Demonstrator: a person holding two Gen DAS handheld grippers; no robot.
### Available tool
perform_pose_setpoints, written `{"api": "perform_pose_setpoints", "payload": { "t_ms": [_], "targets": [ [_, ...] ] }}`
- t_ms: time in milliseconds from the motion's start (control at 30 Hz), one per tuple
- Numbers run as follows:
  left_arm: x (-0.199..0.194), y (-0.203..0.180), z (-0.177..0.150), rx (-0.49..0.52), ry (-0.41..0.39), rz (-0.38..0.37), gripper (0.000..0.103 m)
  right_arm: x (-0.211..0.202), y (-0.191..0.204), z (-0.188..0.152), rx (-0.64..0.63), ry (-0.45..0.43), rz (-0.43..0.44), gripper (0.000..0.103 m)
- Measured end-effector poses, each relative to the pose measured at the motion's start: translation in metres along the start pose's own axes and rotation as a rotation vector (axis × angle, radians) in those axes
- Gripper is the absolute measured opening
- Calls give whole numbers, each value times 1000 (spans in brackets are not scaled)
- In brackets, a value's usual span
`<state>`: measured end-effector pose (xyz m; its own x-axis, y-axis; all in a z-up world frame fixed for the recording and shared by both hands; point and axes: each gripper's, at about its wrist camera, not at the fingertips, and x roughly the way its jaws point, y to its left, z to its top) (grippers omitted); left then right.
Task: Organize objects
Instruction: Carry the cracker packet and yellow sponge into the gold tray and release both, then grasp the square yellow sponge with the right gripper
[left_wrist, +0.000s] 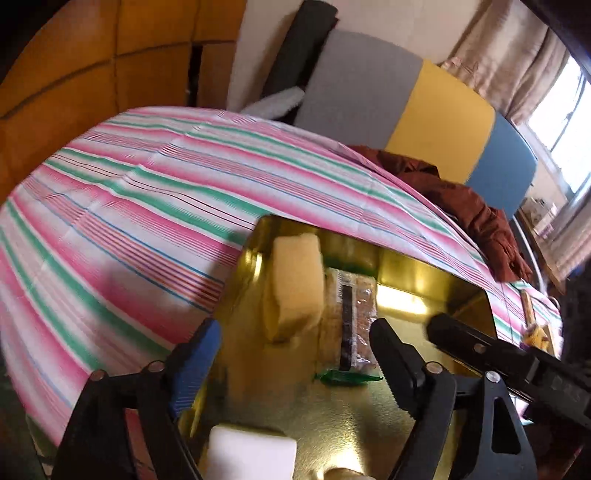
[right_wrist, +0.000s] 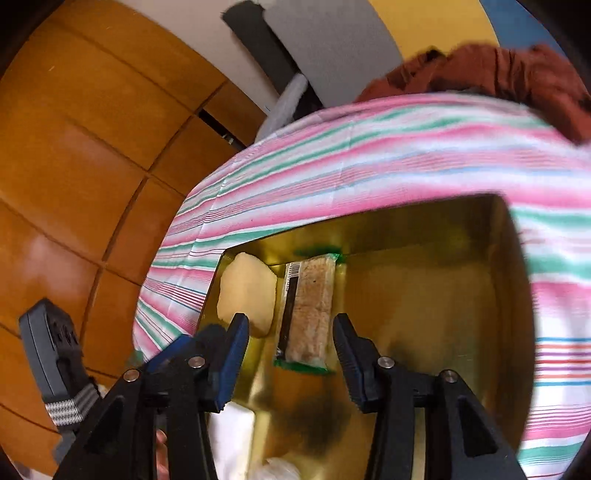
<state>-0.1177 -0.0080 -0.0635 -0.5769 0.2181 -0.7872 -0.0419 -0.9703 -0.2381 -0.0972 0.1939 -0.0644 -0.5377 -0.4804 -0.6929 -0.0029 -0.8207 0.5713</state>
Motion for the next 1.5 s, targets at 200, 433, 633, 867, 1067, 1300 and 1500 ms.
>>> {"api": "perform_pose_setpoints", "payload": {
  "t_ms": [200,433,633,867,1067,1300,1500],
  "targets": [
    [-29,2,-12,-46,-99,63,98,-25,3,-12,-32,-42,-11,48],
    [-60,-9,-30,-59,-160,73,103,-50,9,-30,-114,-70,-60,47],
    [-72,-33,-47,-22,-157,27,103,-83,14,-50,-231,-129,-126,48],
    [-76,-66,-71,33,-131,-51,103,-125,-15,-72,-239,-162,-193,48],
    [-86,-103,-93,99,-128,-114,103,-163,-65,-90,-159,-189,-264,47],
    [-95,-156,-123,231,-109,-185,103,-203,-134,-115,-52,-204,-369,52],
    [-95,-204,-152,377,-72,-219,103,-243,-193,-135,34,-254,-504,62]
  ]
}}
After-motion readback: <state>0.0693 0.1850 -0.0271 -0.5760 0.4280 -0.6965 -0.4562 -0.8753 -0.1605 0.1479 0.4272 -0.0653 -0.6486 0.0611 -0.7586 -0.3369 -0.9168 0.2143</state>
